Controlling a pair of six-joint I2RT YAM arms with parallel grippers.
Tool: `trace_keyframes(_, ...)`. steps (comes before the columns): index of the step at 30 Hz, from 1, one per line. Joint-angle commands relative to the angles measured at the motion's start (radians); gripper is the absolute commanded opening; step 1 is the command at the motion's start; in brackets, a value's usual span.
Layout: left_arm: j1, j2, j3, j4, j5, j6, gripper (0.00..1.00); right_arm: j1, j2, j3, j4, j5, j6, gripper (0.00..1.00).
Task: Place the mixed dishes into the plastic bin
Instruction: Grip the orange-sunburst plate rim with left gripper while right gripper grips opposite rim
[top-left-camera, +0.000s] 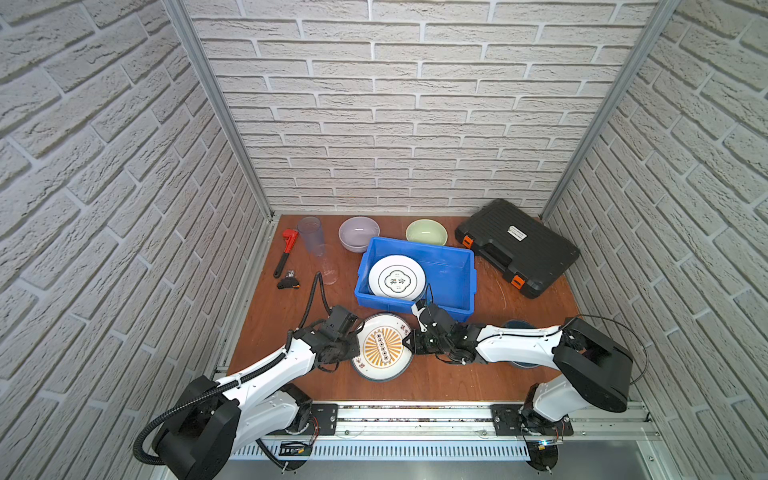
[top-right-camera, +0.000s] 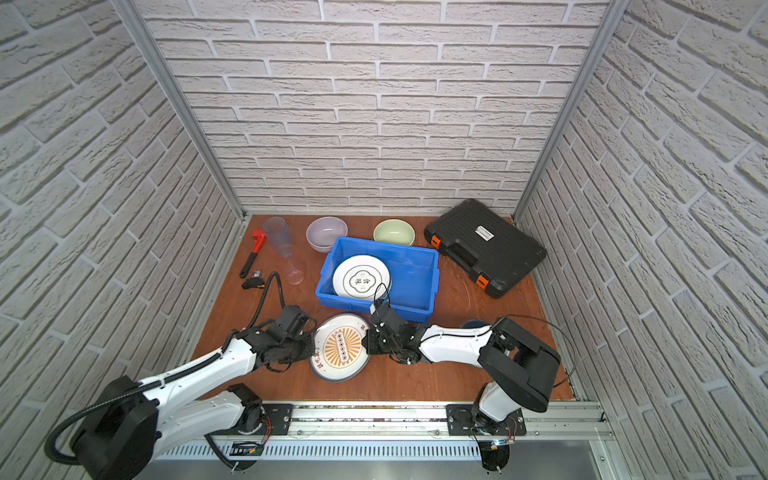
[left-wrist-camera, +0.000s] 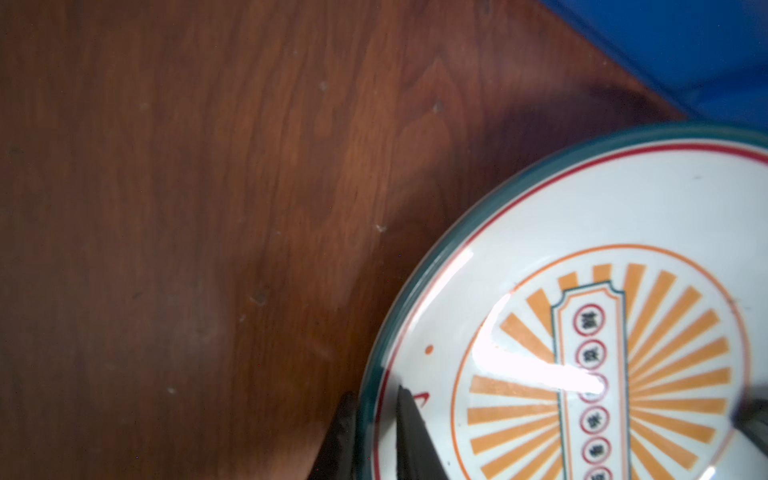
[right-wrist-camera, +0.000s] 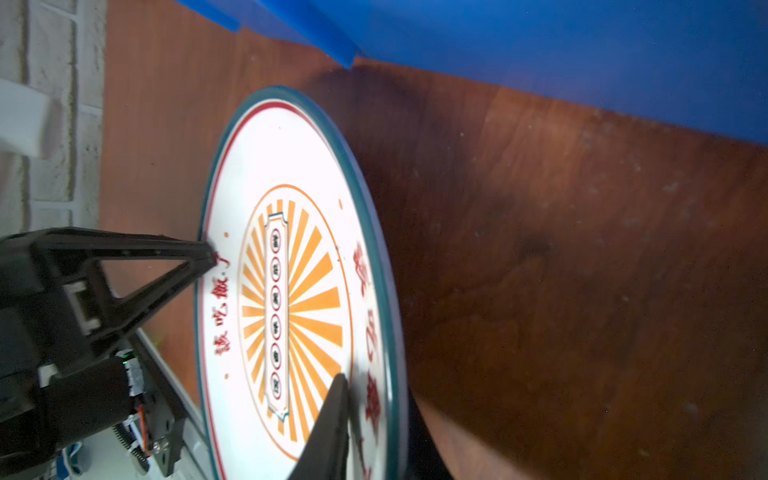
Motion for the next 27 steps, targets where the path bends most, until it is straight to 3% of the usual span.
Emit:
trace_keyframes(1,-0.014,0.032,-0.037,-0.003,0.05,-0.003,0.2,0.022,-0.034,0.019,0.0,-0.048,-0.037,0.13)
trace_keyframes(7,-0.014,0.005,0.015,-0.048,0.053,0.003,0.3,0.022,-0.068,0.045,-0.077,-0.038,-0.055,0.08)
trace_keyframes(12,-0.013,-0.041,0.1,-0.138,0.032,0.017,0.48,0.022,-0.095,0.084,-0.135,-0.035,-0.076,0.07)
trace_keyframes(17,-0.004,-0.07,0.216,-0.253,0.001,0.064,0.58,0.016,-0.136,0.109,-0.165,-0.041,-0.112,0.07)
trace_keyframes(23,0.073,-0.047,0.339,-0.316,0.007,0.149,0.59,-0.015,-0.193,0.145,-0.228,-0.069,-0.141,0.06)
trace_keyframes(27,0.154,-0.005,0.404,-0.301,0.048,0.22,0.54,-0.048,-0.234,0.197,-0.318,-0.06,-0.159,0.06)
